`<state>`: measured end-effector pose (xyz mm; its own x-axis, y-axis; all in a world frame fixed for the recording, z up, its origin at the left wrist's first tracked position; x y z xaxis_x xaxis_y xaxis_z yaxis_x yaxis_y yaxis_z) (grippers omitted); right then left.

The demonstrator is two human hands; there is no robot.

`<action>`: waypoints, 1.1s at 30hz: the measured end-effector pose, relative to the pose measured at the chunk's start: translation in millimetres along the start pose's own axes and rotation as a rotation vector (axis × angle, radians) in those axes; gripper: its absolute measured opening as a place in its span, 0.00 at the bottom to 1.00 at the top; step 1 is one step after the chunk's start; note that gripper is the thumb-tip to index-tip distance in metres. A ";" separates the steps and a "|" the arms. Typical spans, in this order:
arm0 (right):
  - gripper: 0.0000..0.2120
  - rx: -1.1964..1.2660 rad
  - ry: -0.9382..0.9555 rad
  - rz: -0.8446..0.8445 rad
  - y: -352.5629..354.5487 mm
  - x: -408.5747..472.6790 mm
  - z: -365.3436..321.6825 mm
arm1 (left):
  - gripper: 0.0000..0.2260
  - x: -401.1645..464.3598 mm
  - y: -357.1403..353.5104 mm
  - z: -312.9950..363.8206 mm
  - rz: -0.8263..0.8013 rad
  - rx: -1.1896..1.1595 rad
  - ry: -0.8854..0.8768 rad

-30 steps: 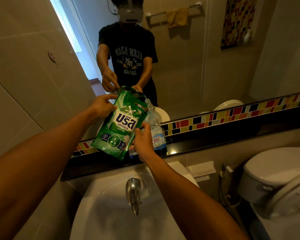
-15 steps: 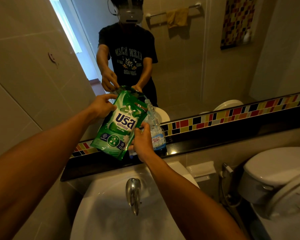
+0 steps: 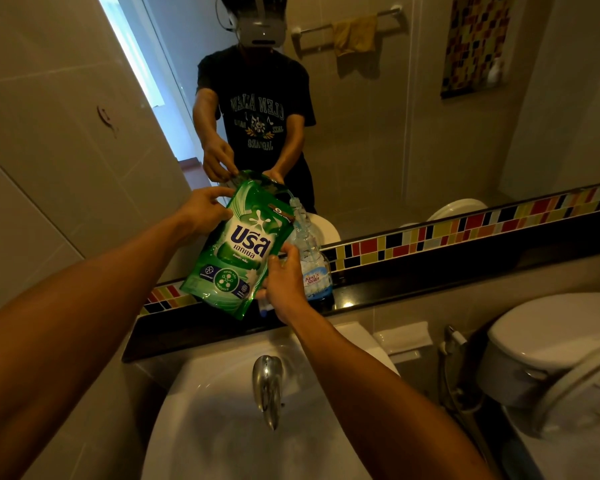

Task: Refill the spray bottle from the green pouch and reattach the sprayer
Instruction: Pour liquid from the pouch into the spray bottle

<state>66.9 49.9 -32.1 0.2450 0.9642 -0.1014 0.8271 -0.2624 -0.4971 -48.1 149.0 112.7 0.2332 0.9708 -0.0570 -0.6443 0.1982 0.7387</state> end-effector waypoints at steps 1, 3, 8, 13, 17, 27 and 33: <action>0.12 0.002 -0.003 0.000 -0.5 0.1 0.5 | 0.21 0.0 0.3 -0.1 0.002 0.000 0.001; 0.12 0.015 -0.009 0.001 -1.3 1.0 1.6 | 0.21 0.4 0.8 0.4 0.006 0.000 -0.003; 0.10 0.055 0.012 0.001 -1.2 3.4 1.3 | 0.22 1.3 0.8 1.3 0.001 -0.002 -0.001; 0.10 0.036 0.005 0.002 -0.6 5.8 4.4 | 0.22 2.5 0.1 1.0 -0.007 -0.001 0.008; 0.11 0.032 0.013 0.012 0.5 6.1 4.4 | 0.22 2.8 0.1 1.4 -0.008 0.005 0.012; 0.10 0.029 -0.012 0.004 -1.2 6.0 5.1 | 0.21 3.5 1.6 4.3 -0.004 0.026 0.004; 0.10 0.022 -0.023 0.014 -1.5 6.6 6.3 | 0.22 4.1 1.4 4.5 -0.004 0.029 0.014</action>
<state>64.2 56.9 -37.4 0.2450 0.9610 -0.1281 0.8120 -0.2755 -0.5145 -44.8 152.6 116.6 0.2257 0.9717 -0.0694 -0.6221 0.1986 0.7573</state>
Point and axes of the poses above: each hand's wrist, its own x-axis towards the middle knuckle, its own y-axis out of the back of the hand, z = x × y, the point moved 8 cm from there along x, towards the middle knuckle, and after that the axes turned 3 degrees about x, right-handed, at the moved point
